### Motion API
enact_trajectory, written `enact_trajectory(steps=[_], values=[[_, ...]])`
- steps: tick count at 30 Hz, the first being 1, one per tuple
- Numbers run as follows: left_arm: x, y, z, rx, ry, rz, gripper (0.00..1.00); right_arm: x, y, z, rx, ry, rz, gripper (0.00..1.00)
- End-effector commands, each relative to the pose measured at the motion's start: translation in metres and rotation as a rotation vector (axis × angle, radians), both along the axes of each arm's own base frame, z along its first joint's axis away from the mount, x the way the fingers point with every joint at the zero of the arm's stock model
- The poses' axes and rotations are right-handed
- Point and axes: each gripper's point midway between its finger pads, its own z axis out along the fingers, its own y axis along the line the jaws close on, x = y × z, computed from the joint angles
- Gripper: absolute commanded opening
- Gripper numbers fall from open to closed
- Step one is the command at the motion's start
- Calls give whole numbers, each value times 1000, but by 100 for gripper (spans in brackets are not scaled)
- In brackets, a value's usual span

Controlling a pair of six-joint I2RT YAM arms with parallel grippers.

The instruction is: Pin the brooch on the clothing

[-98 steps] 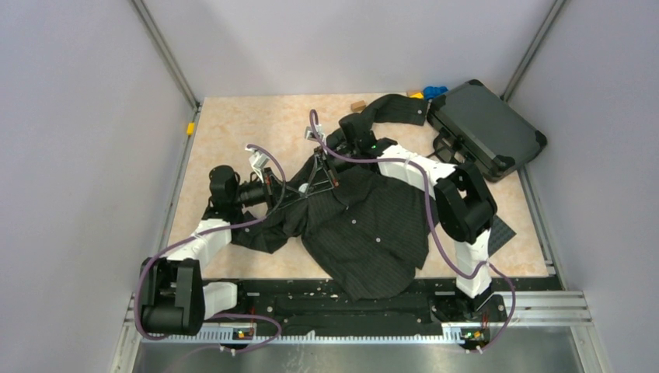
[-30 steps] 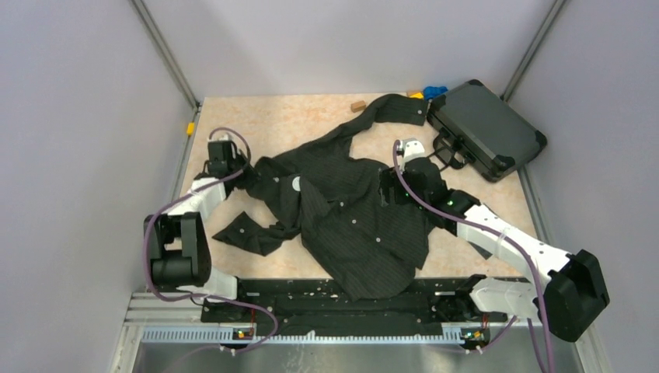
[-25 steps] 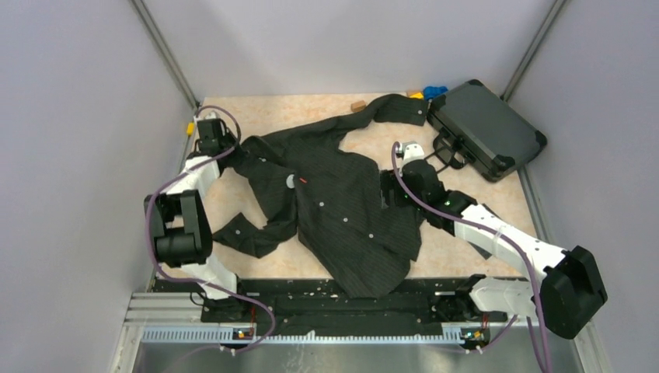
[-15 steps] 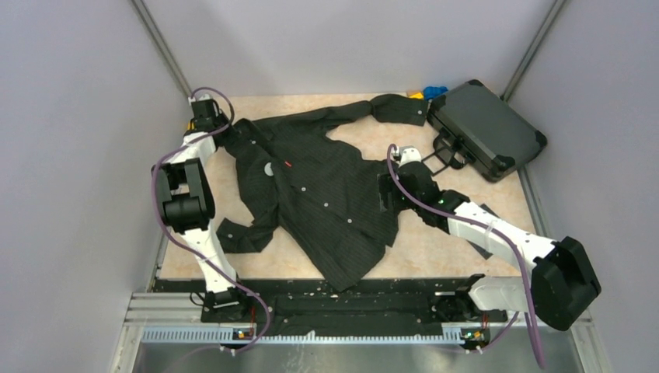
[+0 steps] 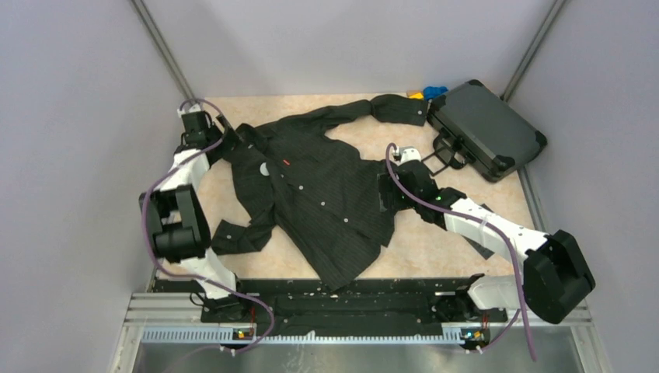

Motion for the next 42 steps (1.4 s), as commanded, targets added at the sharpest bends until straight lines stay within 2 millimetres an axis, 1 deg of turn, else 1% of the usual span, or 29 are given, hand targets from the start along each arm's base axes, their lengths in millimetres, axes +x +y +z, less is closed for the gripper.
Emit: enact_trajectory(steps=[1,2,3,4,7,9,10,11,13,15,17,18,20,25,27,29,31,33,36,37,38,39,40,41,42], values=[[-53,-11,36,6,-63,61,85,21,-6,3,27,-8,-63,86],[-67,-19,33,-5,-51,58,84,23,-9,-1,35,5,-76,85],[-80,-28,24,-9,-35,45,84,24,-11,-5,50,16,-84,83],[-91,-39,19,-15,-26,23,84,25,-13,-8,64,25,-93,82],[-123,-73,-5,-61,48,-51,84,29,-21,-15,99,41,-126,79],[-141,-96,-17,-90,90,-94,84,30,-26,-19,108,44,-142,78],[-149,-103,-23,-107,106,-99,84,31,-26,-21,114,47,-145,77],[-156,-117,-27,-124,112,-124,83,32,-25,-23,119,49,-142,77],[-170,-129,-38,-143,128,-120,83,32,-22,-27,129,57,-130,75],[-178,-129,-44,-135,123,-86,83,31,-20,-35,127,75,-123,73],[-184,-126,-44,-133,105,-57,84,30,-19,-44,124,94,-118,71],[-185,-120,-44,-116,92,-28,84,29,-17,-47,127,103,-113,69],[-189,-115,-40,-107,63,-7,84,29,-14,-53,135,117,-105,67],[-204,-104,-47,-72,81,37,82,29,-11,-63,136,142,-102,63],[-209,-98,-50,-57,87,65,78,29,-11,-65,138,147,-102,62],[-211,-95,-53,-48,88,80,70,29,-10,-68,137,151,-102,61],[-211,-97,-56,-54,91,74,64,30,-10,-71,135,155,-104,60],[-209,-101,-58,-69,98,56,63,31,-10,-74,133,161,-105,57],[-205,-105,-64,-79,115,40,61,32,-10,-80,123,169,-111,50],[-204,-105,-68,-78,120,40,56,32,-11,-83,118,172,-116,48],[-203,-104,-71,-78,123,45,44,32,-13,-84,113,170,-122,46],[-202,-102,-75,-81,129,54,25,32,-15,-85,106,167,-131,42],[-201,-99,-78,-91,132,70,12,32,-17,-86,101,165,-144,38],[-200,-95,-82,-102,139,86,1,32,-20,-87,90,162,-157,33],[-200,-90,-85,-115,142,108,0,33,-23,-88,78,159,-168,26]])
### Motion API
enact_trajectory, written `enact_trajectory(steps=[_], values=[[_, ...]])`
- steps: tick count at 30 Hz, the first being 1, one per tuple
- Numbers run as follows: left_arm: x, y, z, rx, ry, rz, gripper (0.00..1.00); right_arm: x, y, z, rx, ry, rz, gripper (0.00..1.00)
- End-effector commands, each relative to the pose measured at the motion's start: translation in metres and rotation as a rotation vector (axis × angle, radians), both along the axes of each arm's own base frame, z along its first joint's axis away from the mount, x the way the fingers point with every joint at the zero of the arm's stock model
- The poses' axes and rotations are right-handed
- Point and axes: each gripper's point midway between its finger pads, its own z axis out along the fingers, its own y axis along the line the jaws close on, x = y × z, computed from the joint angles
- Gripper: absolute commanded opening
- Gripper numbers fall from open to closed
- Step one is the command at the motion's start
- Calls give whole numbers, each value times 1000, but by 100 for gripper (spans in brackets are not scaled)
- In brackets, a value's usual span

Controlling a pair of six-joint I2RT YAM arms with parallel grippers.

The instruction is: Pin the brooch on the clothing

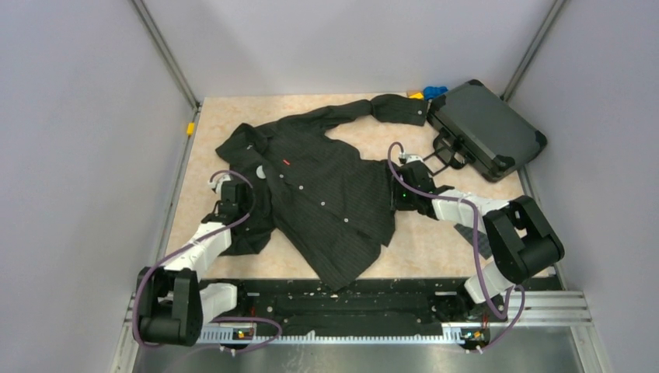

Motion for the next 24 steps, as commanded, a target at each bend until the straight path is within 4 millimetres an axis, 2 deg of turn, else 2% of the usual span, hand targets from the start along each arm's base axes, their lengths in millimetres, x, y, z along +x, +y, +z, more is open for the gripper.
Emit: enact_trajectory(steps=[1,3,4,9,14,18,24], values=[[11,16,-6,-41,-34,77,0,7,-15,-4,-47,-23,-73,19],[11,32,-7,-60,-42,140,0,7,-22,-4,-77,-21,-94,3],[10,38,-7,-64,-48,168,0,7,-26,-3,-87,-21,-105,0],[-2,64,-9,-100,-73,317,0,9,-47,3,-118,-27,-170,0],[-21,95,-8,-59,-81,455,0,12,-66,9,-130,-35,-222,0],[-33,126,4,-7,-112,572,0,14,-76,11,-130,-37,-250,0],[-44,157,26,59,-156,689,0,16,-79,13,-129,-40,-263,0]])
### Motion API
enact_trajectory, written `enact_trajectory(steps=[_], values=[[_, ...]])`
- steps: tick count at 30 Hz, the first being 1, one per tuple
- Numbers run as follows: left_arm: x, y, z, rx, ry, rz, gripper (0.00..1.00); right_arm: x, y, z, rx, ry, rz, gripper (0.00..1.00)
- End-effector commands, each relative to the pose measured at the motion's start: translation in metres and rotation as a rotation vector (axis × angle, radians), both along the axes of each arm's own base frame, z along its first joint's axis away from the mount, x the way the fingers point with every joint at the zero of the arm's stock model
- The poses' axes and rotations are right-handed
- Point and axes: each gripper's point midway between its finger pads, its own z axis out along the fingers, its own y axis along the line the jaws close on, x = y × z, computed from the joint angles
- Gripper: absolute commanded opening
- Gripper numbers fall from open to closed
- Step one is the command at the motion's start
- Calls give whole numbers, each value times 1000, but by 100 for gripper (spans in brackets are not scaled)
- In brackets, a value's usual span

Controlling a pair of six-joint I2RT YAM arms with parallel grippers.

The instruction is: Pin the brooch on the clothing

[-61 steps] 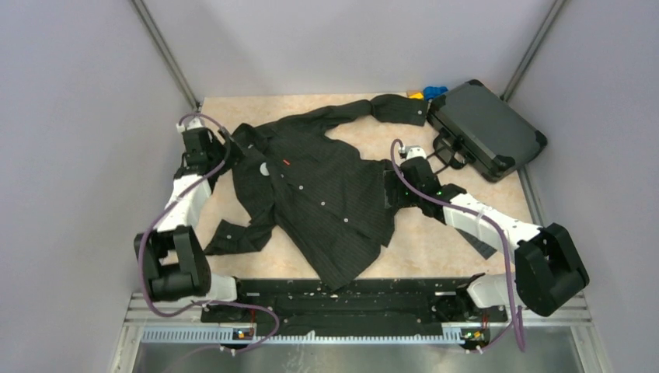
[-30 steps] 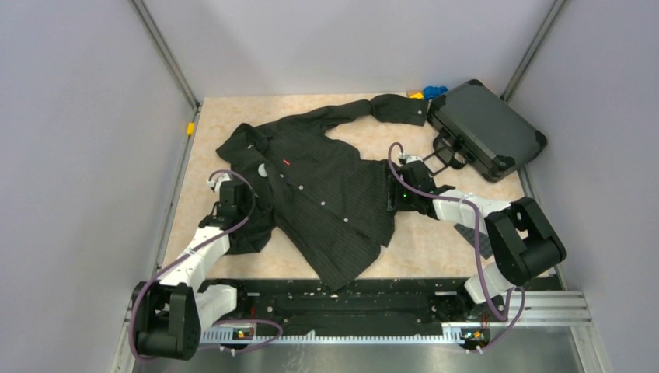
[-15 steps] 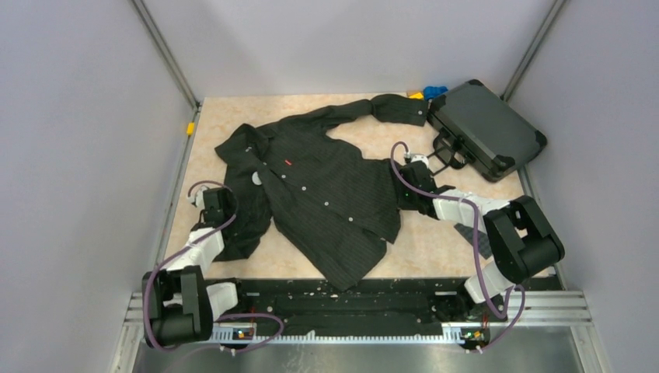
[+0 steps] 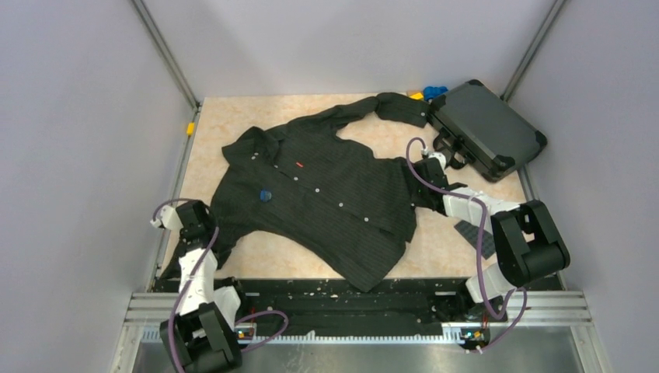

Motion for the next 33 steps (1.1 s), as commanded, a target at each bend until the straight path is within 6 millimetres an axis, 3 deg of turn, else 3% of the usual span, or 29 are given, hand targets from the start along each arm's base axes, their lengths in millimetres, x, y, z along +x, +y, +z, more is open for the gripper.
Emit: enact_trajectory(steps=[1,7,9,11,12,14,19,23,27,33], values=[[-10,27,18,57,-6,111,0,5,-10,14,-11,-39,-30,0],[-23,35,36,109,-29,155,0,7,-10,20,-24,-47,-9,1],[-20,35,46,142,-42,115,3,8,-5,27,-16,-54,28,26],[-13,33,63,178,-54,51,26,8,-2,36,-11,-69,61,48],[-8,30,71,188,-67,5,38,8,0,42,-9,-85,75,55],[-2,25,84,191,-80,-45,48,7,4,57,-12,-124,104,64],[23,9,103,217,-78,-195,53,1,32,95,5,-240,220,71],[59,-28,94,205,-61,-383,53,10,63,104,102,-262,308,73],[95,-68,79,104,-52,-549,53,35,82,103,94,-242,368,72],[134,-72,56,37,-53,-576,52,85,118,97,97,-255,479,69]])
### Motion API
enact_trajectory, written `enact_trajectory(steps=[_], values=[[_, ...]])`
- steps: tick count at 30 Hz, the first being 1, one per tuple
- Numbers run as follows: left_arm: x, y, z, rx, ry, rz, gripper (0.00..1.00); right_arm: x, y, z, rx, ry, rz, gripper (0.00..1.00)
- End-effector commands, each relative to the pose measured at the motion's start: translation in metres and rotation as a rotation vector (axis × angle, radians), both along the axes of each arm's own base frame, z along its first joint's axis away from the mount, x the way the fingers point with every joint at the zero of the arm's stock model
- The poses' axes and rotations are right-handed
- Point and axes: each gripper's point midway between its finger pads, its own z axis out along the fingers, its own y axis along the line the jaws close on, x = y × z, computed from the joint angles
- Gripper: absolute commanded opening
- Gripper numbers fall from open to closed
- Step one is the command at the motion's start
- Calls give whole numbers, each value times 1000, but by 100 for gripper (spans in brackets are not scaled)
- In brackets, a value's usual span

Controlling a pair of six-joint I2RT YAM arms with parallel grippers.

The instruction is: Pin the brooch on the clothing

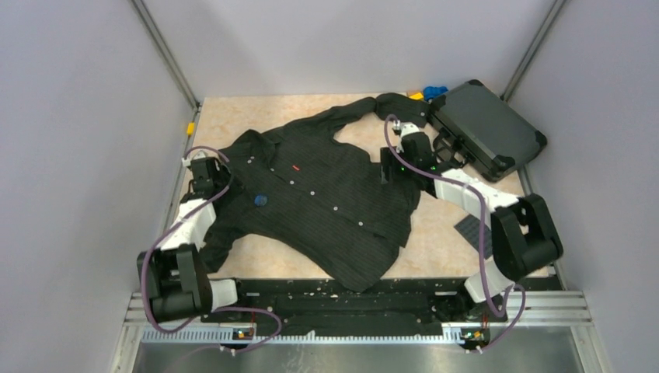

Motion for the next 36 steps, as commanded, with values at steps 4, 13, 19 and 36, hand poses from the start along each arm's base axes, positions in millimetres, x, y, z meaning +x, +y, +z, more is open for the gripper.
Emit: enact_trajectory(steps=[4,13,19,36], values=[[61,-3,10,-58,-75,-47,50,72,53,11,32,-70,136,62],[81,9,-26,-95,-5,-21,35,105,70,-29,5,19,169,50],[94,11,-40,-127,11,-23,27,115,66,-34,39,33,126,8],[131,18,-30,-180,-33,-69,49,164,34,-34,51,38,53,47]])
